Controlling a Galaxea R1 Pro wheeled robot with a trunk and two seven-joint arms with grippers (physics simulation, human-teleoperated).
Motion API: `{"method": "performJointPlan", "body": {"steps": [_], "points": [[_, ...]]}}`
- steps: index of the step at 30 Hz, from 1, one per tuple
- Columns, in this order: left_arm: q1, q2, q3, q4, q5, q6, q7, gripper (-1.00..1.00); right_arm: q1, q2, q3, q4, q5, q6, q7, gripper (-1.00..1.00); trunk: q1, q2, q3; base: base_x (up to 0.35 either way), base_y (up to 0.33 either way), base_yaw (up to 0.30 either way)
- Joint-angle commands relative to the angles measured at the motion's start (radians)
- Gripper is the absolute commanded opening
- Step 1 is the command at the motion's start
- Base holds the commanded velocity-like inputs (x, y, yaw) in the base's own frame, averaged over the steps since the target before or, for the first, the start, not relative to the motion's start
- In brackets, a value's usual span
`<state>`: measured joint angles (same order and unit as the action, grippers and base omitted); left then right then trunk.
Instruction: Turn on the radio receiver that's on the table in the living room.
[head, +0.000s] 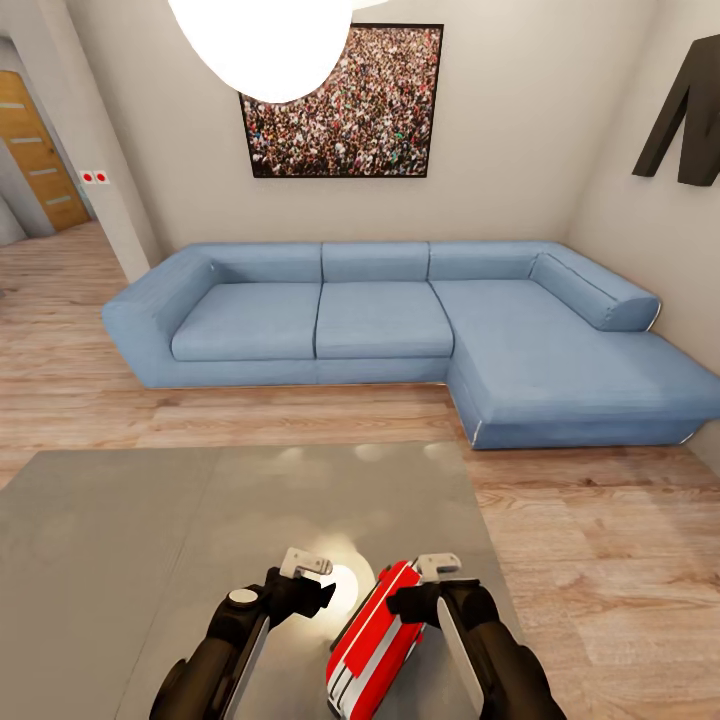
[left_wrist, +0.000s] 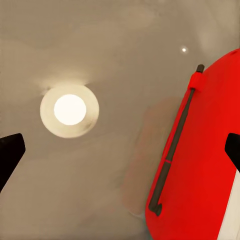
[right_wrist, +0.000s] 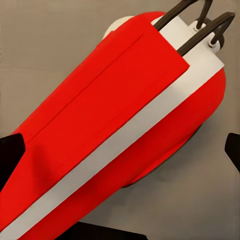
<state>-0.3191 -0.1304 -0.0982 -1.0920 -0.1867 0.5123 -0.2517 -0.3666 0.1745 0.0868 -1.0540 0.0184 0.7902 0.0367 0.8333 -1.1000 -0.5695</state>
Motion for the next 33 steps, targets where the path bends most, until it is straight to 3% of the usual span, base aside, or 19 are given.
{"method": "performJointPlan", "body": {"steps": [1, 11, 33], "points": [[0.0, 0.0, 0.0, 0.0, 0.0, 0.0, 0.0, 1.0, 0.0, 0.0, 0.001, -0.001, 0.0, 0.0, 0.0, 1.0, 0.0, 0.0, 0.0, 0.0, 0.0, 0.0], [0.0, 0.0, 0.0, 0.001, 0.0, 0.0, -0.001, 1.0, 0.0, 0.0, 0.055, -0.002, 0.0, -0.003, 0.0, 1.0, 0.0, 0.0, 0.0, 0.0, 0.0, 0.0], [0.0, 0.0, 0.0, 0.001, 0.0, 0.0, 0.0, 1.0, 0.0, 0.0, 0.062, 0.027, -0.003, -0.06, 0.0, 1.0, 0.0, 0.0, 0.0, 0.0, 0.0, 0.0]]}}
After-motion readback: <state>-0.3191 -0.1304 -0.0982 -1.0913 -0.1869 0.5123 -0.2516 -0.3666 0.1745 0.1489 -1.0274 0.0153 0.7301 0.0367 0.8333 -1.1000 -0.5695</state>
